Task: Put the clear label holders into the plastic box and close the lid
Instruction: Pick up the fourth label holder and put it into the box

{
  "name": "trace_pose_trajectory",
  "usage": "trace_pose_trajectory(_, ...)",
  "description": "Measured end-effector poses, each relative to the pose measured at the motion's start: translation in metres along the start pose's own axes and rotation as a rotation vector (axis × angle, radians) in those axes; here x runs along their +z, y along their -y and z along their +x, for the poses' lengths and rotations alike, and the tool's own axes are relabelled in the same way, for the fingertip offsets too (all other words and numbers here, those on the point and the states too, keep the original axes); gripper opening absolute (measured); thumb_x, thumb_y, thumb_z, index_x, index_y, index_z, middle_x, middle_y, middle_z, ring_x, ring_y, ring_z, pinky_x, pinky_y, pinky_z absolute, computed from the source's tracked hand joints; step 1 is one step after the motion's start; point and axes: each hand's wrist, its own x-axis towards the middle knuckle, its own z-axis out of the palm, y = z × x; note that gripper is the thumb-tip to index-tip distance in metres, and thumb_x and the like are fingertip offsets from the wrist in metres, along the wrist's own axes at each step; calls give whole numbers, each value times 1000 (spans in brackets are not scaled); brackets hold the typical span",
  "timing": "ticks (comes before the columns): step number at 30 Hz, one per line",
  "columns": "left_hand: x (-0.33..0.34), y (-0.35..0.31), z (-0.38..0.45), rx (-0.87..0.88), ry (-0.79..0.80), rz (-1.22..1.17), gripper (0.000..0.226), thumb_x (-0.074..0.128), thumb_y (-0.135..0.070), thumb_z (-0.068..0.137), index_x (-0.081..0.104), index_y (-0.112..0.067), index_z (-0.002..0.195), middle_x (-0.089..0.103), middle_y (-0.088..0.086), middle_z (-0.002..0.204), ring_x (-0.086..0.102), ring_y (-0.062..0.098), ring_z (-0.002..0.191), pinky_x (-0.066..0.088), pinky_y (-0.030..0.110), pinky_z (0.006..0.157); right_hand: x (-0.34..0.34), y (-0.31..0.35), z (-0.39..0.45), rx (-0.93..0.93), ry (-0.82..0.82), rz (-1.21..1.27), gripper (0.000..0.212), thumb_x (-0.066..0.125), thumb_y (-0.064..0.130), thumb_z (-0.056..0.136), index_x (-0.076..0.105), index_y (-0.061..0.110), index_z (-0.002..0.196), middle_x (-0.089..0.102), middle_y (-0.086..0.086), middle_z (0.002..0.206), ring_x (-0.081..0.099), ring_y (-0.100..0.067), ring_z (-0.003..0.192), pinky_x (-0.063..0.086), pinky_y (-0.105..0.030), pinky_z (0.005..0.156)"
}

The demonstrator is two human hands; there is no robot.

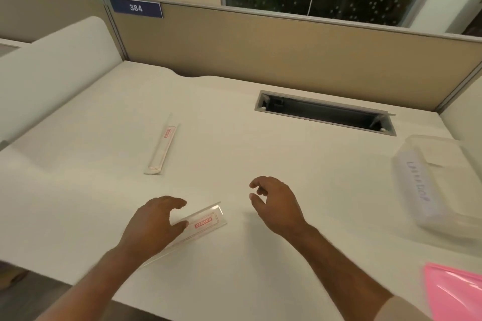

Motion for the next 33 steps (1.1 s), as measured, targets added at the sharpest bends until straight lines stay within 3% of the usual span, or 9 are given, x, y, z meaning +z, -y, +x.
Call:
trace_pose_trajectory(4,4,14,-9,-59,9,3,22,66,-41,88,67,-40,110,66,-23,110,59,0,96,44,21,77,22,11,1,-32,101,-23,23,59,27,89,62,31,111,58,11,95,54,-9,92,48,-30,83)
trace_pose_trajectory(8,8,15,-9,-75,-12,-19,17,58,-39,93,72,-38,103,70,-20,103,63,2,92,51,27,75,34,18,1,-49,140,-21,28,58,25,89,61,35,116,56,16,100,52,-2,90,47,-26,84)
trace_pose_trajectory(13,7,3,1,-9,-79,-72,19,57,-37,95,74,-36,103,72,-20,101,63,5,92,47,25,72,29,18,1,-81,110,31,33,60,23,90,60,35,121,56,20,105,46,17,89,36,-7,78)
trace_pose_trajectory(20,-6,-41,21,179,-165,-141,17,61,-32,94,75,-33,101,73,-20,99,64,6,92,39,19,68,-4,6,-12,-38,-39,170,28,63,23,91,65,36,115,61,18,101,59,-4,90,48,-20,74)
trace_pose_trajectory(26,-9,-82,30,344,-198,-183,15,63,-29,93,75,-32,100,74,-18,98,64,6,93,33,8,70,-38,-1,-32,-14,-224,274,24,69,15,88,72,37,96,66,17,91,63,-6,84,44,-11,64)
trace_pose_trajectory(33,-8,-115,26,484,-209,-193,15,64,-26,93,76,-30,100,74,-18,99,65,8,94,41,19,76,-72,-9,-57,-26,-288,393,15,74,18,84,76,31,90,69,11,93,65,-12,87,48,-16,66)
